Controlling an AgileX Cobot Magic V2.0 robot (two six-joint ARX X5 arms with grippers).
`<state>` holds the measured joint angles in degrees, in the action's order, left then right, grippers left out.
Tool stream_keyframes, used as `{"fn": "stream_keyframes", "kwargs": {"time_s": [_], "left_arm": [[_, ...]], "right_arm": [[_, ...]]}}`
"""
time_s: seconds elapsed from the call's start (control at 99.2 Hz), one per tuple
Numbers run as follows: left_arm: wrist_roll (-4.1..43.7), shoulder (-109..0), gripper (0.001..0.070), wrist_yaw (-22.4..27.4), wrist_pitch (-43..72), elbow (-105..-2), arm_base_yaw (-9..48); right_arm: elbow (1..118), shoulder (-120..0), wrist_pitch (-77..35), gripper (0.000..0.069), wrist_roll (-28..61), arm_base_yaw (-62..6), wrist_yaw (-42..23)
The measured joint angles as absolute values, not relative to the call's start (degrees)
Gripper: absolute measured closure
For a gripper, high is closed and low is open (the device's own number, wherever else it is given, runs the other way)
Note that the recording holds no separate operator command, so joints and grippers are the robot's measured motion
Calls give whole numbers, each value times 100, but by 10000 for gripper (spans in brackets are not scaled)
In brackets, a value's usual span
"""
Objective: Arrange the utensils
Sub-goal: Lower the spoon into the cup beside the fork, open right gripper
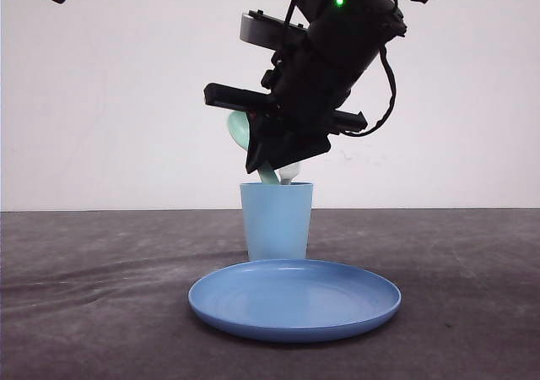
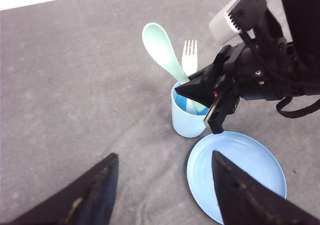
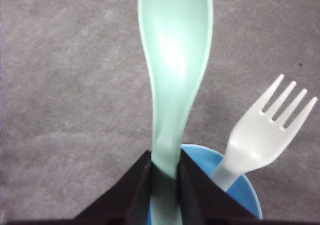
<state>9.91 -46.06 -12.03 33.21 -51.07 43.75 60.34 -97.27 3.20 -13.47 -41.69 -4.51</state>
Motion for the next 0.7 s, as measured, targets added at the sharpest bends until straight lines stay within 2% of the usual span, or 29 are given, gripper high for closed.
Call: {"fn": "stream_keyframes", "kwargs": {"time_s": [0.071, 0.131, 0.252, 0.323, 0.696], "left_arm": [[991, -4606, 355, -1203, 3321, -5107, 4375], [991, -4606, 355, -1203, 3319, -5107, 4375], [991, -4606, 355, -1203, 3319, -5107, 4375], [991, -4606, 355, -1203, 3319, -5107, 4375], [991, -4606, 355, -1203, 3319, -5107, 4375]], "right_arm": [[6034, -9727, 320, 625, -1347, -4176, -451], [6034, -9727, 320, 595, -1347, -4191, -451], [6034, -9727, 296, 451, -1376, -4200, -449], [6034, -9727, 228, 408, -1378, -4200, -449], [6034, -9408, -32, 383, -1382, -4200, -399]]}}
